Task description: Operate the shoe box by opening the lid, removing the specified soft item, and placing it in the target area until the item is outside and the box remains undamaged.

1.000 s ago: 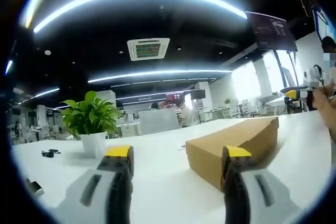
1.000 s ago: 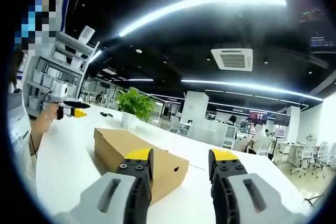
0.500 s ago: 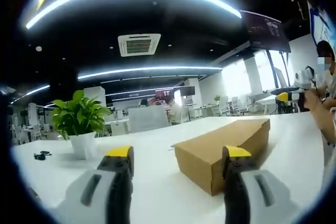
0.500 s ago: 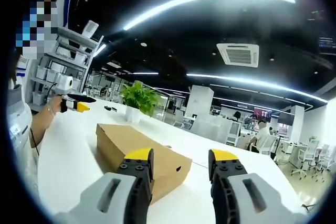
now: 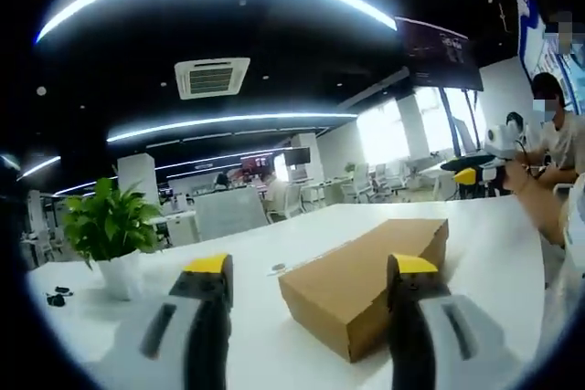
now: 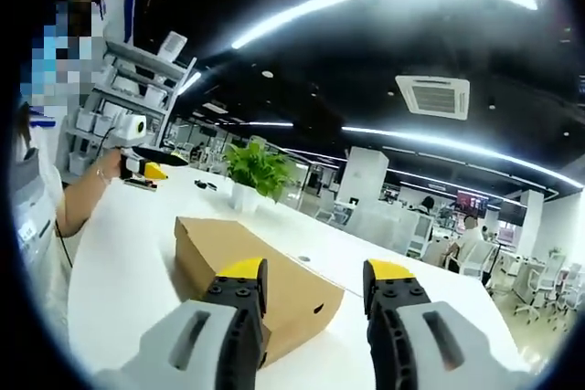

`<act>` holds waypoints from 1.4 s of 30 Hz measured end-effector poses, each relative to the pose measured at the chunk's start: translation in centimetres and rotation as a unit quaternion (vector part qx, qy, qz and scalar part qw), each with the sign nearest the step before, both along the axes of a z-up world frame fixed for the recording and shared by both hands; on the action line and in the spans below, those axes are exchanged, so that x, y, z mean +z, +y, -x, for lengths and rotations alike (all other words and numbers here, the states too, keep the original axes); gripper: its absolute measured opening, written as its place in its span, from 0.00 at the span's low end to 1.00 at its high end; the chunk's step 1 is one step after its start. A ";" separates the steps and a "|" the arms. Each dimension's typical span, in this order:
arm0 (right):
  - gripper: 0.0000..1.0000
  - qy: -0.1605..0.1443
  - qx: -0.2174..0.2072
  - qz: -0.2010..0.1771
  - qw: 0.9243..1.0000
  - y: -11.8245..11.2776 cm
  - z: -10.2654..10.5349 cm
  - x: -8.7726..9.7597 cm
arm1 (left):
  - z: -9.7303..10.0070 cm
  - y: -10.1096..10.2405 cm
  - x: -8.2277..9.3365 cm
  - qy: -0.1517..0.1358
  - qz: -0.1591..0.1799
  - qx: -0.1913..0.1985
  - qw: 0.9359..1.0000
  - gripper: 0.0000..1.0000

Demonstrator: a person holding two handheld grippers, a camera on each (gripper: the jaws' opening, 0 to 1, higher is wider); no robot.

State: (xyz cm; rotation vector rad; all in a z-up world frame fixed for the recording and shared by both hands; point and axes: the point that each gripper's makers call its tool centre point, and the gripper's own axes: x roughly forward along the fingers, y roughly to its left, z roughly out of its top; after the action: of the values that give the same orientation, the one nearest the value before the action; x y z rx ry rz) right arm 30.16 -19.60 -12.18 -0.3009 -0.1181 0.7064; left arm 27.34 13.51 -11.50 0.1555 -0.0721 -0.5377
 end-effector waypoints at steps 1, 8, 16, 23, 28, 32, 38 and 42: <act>0.43 0.008 0.002 0.004 1.000 0.1 -0.2 -0.6 | -0.3 -0.1 -0.2 0.003 0.002 -0.003 1.000 0.70; 0.43 0.032 0.032 -0.007 0.999 1.2 -1.1 -4.1 | -1.4 -0.4 -3.1 0.019 0.015 -0.017 1.000 0.67; 0.43 0.062 0.058 -0.016 0.996 1.9 -0.8 -6.2 | -1.8 -0.4 -5.5 0.047 0.017 -0.032 0.998 0.65; 0.43 0.074 0.050 -0.023 0.996 1.6 -1.3 -6.9 | -2.5 -1.3 -8.1 0.081 -0.012 -0.038 0.996 0.62; 0.44 0.081 0.058 -0.014 0.995 2.0 -1.3 -7.7 | -2.4 -2.5 -9.0 0.093 -0.021 -0.057 0.994 0.60; 0.45 0.091 0.064 -0.008 0.994 2.3 -1.5 -8.5 | -2.3 -2.9 -9.4 0.100 -0.019 -0.067 0.993 0.55; 0.46 0.111 0.065 -0.005 0.992 2.3 -1.9 -9.7 | -2.3 -3.6 -10.1 0.105 -0.032 -0.076 0.991 0.55; 0.45 0.115 0.070 -0.006 0.991 2.5 -1.9 -9.9 | -2.2 -4.0 -10.3 0.113 -0.023 -0.084 0.990 0.54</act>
State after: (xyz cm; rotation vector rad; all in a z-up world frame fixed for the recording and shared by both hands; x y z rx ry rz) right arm 32.03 -17.06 -22.07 -0.1988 0.0759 0.8737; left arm 29.55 9.54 -21.80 0.1326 0.1485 -0.7232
